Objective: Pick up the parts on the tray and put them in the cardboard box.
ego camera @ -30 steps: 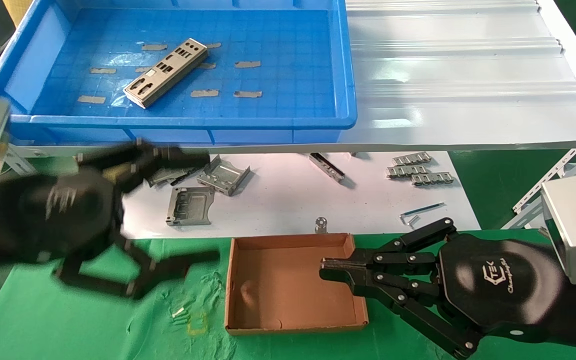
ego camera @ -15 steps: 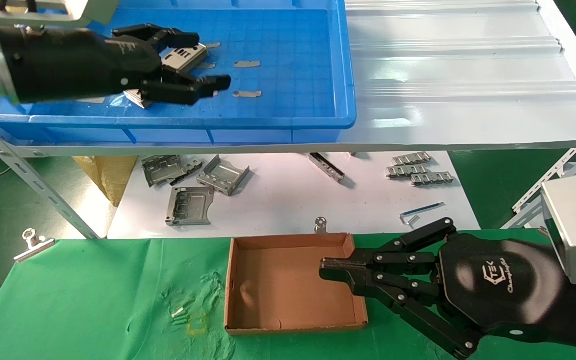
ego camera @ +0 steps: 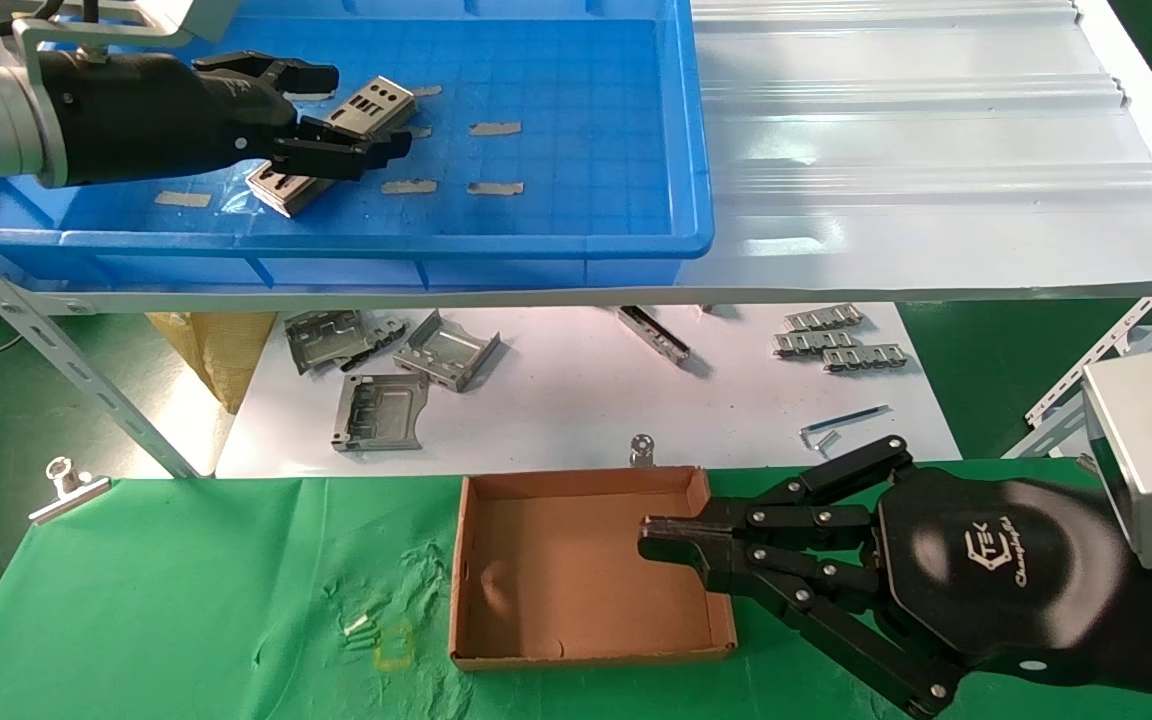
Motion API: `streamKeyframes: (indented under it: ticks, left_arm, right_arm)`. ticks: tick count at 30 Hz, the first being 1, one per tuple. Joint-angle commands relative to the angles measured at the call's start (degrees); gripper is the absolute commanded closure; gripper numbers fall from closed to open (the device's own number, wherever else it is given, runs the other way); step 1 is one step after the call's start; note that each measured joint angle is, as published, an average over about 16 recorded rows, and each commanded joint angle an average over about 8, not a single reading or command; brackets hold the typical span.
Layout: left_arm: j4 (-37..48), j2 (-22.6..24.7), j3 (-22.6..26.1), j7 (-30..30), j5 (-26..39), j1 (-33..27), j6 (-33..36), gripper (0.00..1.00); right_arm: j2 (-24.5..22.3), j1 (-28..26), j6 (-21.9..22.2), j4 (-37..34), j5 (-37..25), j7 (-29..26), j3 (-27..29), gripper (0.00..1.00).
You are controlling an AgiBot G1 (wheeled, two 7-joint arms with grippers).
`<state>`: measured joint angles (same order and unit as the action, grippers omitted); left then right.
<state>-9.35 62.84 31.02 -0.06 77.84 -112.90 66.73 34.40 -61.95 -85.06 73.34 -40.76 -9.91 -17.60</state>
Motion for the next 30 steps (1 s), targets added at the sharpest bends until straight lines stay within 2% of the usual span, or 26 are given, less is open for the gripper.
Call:
streamKeyframes:
  ticks: [1, 3, 4, 8, 10, 12, 13, 16, 18, 20, 25, 30]
  left_arm:
    - [1.8, 0.3, -0.1, 1.2, 0.0, -0.5, -0.5, 0.0]
    - [2.9, 0.5, -0.1, 1.9, -0.1, -0.7, -0.7, 0.0]
    - [3.4, 0.7, -0.1, 2.3, 0.0, -0.8, -0.8, 0.0]
    - [5.0, 1.2, 0.0, 3.4, 0.2, -1.4, -1.9, 0.0]
    - [5.6, 1.7, 0.2, 3.8, 0.5, -1.7, -2.9, 0.04]
    - [6.2, 2.2, 0.3, 4.2, 0.7, -1.9, -4.5, 0.19]
    - [6.5, 2.5, 0.4, 4.4, 0.9, -2.1, -5.4, 0.29]
    - [7.3, 3.4, 0.6, 4.7, 1.2, -2.3, -8.7, 0.66]
    - [7.8, 4.0, 0.7, 4.8, 1.3, -2.4, -10.8, 0.88]
    - [8.2, 4.5, 0.7, 4.7, 1.4, -2.5, -12.5, 0.98]
    - [9.0, 5.2, 0.3, 3.9, 0.9, -2.6, -14.3, 1.0]
    - [9.6, 5.3, -0.1, 2.8, 0.3, -2.6, -14.2, 0.91]
  right_arm:
    - [0.0, 0.0, 0.0, 0.0, 0.0, 0.0, 0.0, 0.26]
    - [0.0, 0.0, 0.0, 0.0, 0.0, 0.0, 0.0, 0.05]
    - [0.0, 0.0, 0.0, 0.0, 0.0, 0.0, 0.0, 0.0]
    - [0.0, 0.0, 0.0, 0.0, 0.0, 0.0, 0.0, 0.0]
    - [0.0, 0.0, 0.0, 0.0, 0.0, 0.0, 0.0, 0.0]
    - [0.0, 0.0, 0.0, 0.0, 0.0, 0.0, 0.0, 0.0]
    - [0.0, 0.0, 0.0, 0.0, 0.0, 0.0, 0.0, 0.0]
    - [0.0, 0.0, 0.0, 0.0, 0.0, 0.0, 0.0, 0.0]
    - [0.0, 0.0, 0.0, 0.0, 0.0, 0.0, 0.0, 0.0]
    - [0.0, 0.0, 0.0, 0.0, 0.0, 0.0, -0.1, 0.0]
    - [0.0, 0.0, 0.0, 0.0, 0.0, 0.0, -0.1, 0.0]
    - [0.0, 0.0, 0.0, 0.0, 0.1, 0.0, -0.1, 0.0]
